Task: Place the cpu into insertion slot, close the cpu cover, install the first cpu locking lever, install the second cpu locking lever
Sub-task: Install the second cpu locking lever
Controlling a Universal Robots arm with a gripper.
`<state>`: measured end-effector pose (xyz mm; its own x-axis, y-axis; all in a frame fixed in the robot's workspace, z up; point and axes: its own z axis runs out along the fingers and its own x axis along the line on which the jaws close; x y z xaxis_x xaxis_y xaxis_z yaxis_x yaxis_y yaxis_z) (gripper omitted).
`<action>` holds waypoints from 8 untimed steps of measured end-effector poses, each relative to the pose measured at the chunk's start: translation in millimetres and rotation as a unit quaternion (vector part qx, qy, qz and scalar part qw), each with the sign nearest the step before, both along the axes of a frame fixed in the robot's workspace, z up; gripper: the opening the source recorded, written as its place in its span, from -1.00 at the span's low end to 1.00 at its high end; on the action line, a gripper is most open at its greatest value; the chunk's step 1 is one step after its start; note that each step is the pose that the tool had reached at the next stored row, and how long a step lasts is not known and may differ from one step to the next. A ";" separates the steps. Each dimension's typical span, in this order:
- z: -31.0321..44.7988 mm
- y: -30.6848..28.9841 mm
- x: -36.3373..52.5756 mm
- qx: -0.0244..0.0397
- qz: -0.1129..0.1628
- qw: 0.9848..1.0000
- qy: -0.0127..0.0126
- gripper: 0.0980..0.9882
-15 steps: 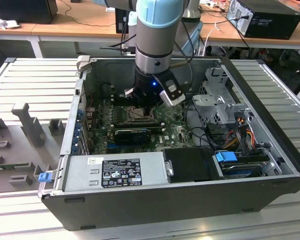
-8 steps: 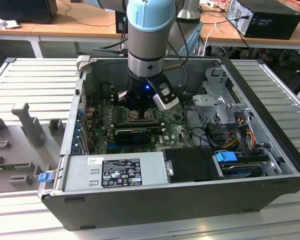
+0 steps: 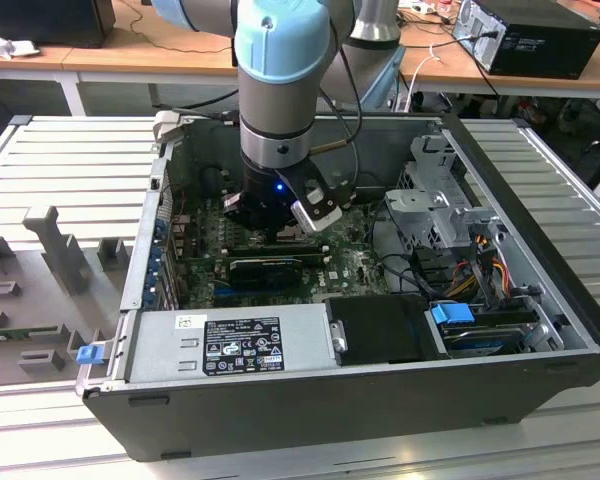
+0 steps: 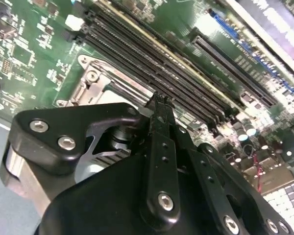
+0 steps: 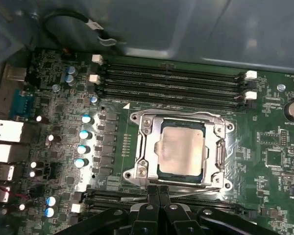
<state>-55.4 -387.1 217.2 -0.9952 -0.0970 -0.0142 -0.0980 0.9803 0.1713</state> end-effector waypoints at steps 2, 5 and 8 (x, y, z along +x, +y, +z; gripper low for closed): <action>-0.1 -1.8 -4.7 0.009 0.001 1.000 0.000 -0.98; -1.6 -6.6 -15.6 0.020 0.003 1.000 0.000 -0.98; -3.2 -9.8 -19.5 0.026 0.003 1.000 0.000 -0.98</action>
